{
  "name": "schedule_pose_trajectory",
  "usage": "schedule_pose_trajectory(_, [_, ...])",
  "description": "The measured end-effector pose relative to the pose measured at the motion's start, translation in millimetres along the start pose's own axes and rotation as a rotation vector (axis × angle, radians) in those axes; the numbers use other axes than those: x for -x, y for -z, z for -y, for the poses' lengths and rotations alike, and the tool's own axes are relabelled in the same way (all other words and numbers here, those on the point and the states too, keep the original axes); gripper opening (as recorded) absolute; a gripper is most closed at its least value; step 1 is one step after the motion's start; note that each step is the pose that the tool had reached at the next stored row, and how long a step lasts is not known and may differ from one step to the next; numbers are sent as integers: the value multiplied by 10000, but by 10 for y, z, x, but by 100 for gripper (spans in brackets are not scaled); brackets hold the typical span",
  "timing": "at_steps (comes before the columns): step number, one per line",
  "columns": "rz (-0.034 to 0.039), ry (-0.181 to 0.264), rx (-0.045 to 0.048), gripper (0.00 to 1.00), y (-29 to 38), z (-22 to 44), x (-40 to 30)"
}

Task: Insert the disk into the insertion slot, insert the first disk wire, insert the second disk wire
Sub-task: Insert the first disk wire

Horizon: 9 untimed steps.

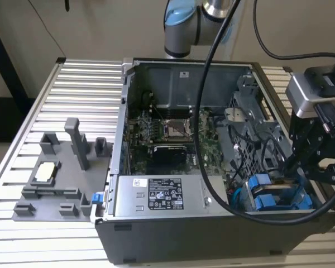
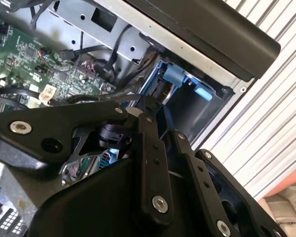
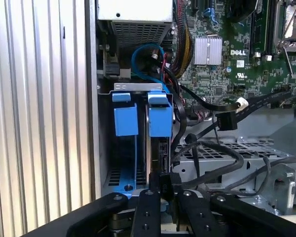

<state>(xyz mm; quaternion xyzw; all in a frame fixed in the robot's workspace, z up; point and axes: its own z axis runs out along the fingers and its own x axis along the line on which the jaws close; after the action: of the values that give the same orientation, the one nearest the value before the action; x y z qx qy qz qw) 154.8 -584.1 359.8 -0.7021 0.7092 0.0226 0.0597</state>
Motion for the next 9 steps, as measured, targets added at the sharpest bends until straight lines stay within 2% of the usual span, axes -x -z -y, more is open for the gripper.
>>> schedule_pose_trajectory(2, [21,-14,72,20,-14,24,-1])
schedule_pose_trajectory(5, [19,-35,257,20,-37,77,-3])
schedule_pose_trajectory(9, [13,-71,506,20,-64,115,-6])
